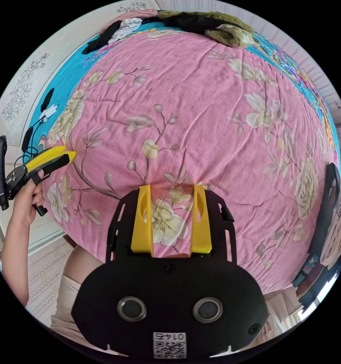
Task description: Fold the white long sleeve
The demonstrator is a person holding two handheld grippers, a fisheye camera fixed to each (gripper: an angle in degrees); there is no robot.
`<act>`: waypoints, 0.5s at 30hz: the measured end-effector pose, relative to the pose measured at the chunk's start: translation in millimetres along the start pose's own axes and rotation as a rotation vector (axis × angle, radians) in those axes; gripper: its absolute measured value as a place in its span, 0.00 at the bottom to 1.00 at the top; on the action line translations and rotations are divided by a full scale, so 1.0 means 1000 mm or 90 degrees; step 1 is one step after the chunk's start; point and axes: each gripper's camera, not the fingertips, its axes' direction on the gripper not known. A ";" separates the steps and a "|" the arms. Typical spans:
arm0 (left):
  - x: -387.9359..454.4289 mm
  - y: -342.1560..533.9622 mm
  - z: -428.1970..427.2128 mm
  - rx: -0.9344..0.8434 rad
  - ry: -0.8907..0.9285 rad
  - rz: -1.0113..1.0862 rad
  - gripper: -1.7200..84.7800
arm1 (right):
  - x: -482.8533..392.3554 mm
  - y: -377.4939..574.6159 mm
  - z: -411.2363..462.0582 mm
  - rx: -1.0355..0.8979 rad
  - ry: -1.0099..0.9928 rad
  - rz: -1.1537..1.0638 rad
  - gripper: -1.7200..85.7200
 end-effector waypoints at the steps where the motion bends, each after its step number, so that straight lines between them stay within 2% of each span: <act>1: -0.002 -0.001 0.003 -0.002 0.001 0.000 0.17 | 0.002 -0.011 0.006 -0.006 0.001 0.000 0.19; 15: -0.046 -0.037 0.078 -0.060 0.002 0.004 0.17 | 0.018 -0.102 0.046 -0.009 -0.006 -0.014 0.19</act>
